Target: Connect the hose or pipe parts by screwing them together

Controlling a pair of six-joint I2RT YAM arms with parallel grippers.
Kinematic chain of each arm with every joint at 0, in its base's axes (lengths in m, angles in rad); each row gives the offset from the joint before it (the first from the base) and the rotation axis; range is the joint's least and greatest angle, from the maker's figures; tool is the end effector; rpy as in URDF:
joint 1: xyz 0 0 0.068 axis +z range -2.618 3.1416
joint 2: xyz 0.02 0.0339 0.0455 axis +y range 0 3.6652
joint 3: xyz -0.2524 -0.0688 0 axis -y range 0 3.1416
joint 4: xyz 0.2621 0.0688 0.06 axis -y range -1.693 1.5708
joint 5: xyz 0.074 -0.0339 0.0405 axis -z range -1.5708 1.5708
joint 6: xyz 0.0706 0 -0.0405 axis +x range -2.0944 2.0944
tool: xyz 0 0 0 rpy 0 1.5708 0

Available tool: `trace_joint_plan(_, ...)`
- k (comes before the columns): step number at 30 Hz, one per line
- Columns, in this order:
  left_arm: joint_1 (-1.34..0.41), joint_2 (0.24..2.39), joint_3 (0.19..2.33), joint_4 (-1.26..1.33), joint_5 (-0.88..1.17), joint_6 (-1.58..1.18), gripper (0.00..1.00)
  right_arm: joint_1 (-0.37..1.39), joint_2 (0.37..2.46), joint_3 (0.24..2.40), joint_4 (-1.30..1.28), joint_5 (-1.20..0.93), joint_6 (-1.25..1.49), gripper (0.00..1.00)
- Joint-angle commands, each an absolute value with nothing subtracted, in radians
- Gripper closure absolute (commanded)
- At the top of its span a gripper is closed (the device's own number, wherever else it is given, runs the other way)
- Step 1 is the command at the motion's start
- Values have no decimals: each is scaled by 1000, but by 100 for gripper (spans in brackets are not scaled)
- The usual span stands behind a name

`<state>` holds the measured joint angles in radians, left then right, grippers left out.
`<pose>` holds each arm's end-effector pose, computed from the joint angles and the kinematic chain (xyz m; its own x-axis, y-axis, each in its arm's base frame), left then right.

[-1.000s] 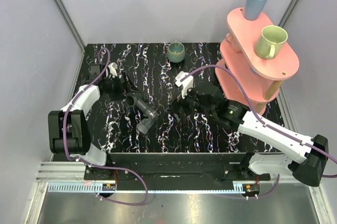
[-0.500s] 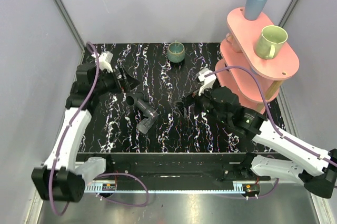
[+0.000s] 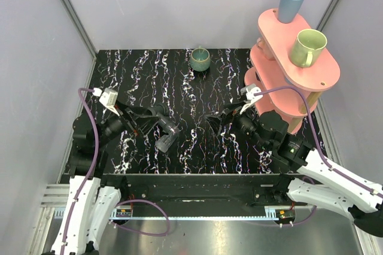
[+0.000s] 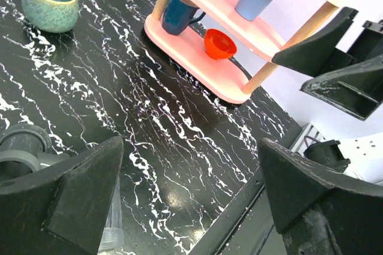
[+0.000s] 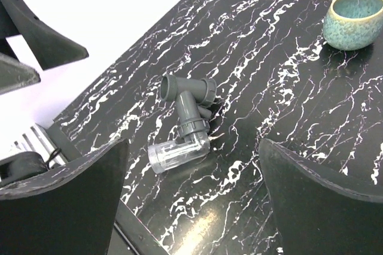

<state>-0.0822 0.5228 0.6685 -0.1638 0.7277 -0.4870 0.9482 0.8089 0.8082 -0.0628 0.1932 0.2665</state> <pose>0.1742 -0.0615 0.3346 -0.3548 -0.3214 -0.8780 0.6315 0.6101 -0.4785 0.1573 0.1959 0.3468 -0.2162 0.1420 -0.9660 -0.6516 0.7158 0.2511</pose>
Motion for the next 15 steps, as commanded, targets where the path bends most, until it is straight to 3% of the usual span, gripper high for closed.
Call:
trace_joint_plan(1,-80,489,672,-98,790,-480,1,950,808,813,35,233,324,0)
trace_joint_plan(15,-87,497,736,-110,804,-492,1,950,825,807,63,222,345,0)
